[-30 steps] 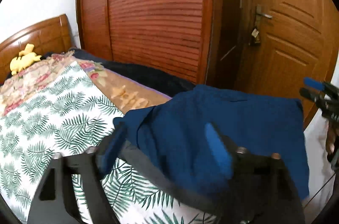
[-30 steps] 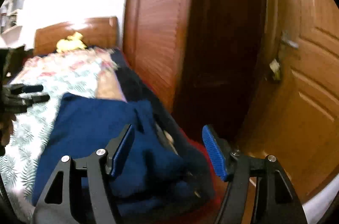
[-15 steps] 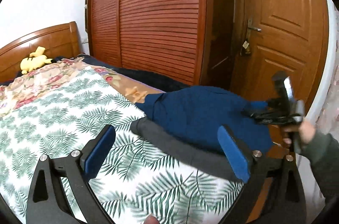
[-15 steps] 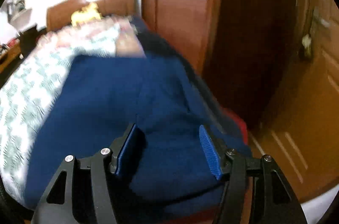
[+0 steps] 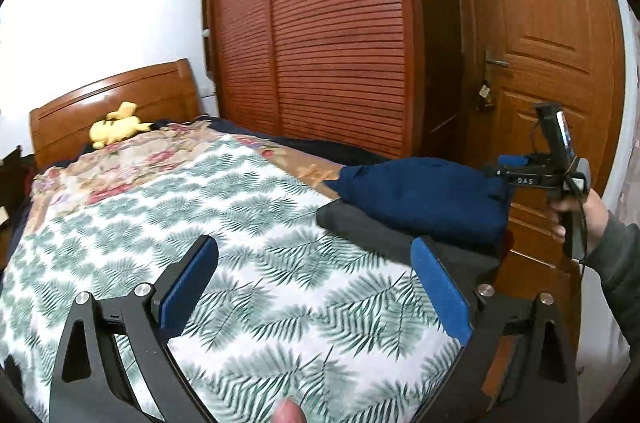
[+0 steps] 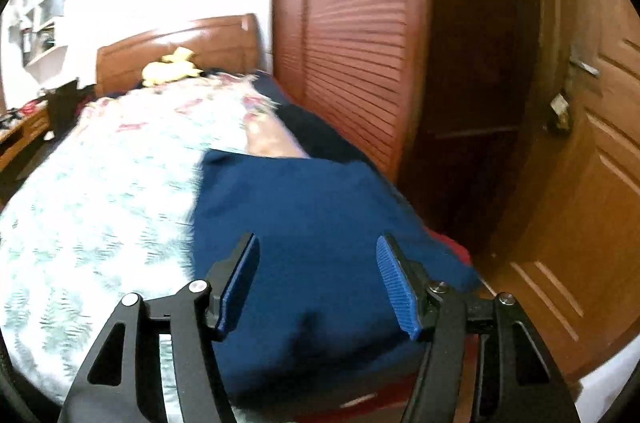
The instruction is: Fold large clothes
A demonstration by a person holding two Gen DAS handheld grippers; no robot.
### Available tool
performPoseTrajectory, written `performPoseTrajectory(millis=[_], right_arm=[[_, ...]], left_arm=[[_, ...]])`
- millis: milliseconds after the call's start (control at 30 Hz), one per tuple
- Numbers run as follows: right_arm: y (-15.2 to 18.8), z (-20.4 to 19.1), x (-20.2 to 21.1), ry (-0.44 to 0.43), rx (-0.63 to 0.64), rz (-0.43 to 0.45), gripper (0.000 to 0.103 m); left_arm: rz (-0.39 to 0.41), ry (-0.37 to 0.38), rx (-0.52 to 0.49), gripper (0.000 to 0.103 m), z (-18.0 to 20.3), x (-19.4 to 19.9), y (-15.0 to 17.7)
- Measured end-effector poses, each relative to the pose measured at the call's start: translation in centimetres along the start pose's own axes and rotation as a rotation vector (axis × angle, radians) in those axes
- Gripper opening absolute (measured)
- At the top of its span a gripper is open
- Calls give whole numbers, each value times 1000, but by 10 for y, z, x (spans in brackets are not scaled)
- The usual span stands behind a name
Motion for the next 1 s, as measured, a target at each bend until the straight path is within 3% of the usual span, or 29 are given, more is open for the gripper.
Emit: performPoseTrajectory(millis=[267,433,567,700,833,1000], right_arm=[[37,-115,66,-196,48,59,82],[66,-180,106,-326,67,82,83],[85,-221,134,-404,79,105,83],[108,-242,155,-468,96,127,83],[125,-261,170,-506,112,134,83],[126,-264,142,-514,136,136,83]], left_arm=[[1,-147,91,97,-38,72,37],[9,-251,158,97,-61,111,61],[25,-381,197,97,-83,146,85],[23,-479,239,97,-99,173,109],[22,-523,271,97,-110,191,127],[15,-552,297,97,-117,202,145]])
Point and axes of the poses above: each gripper's, at about its wrist camera, not at the fingertips, and x roughly against the way its jaws point, z to its right, y to its underside, the point moved 4 cm from there along -x, roughly the way its jaws point
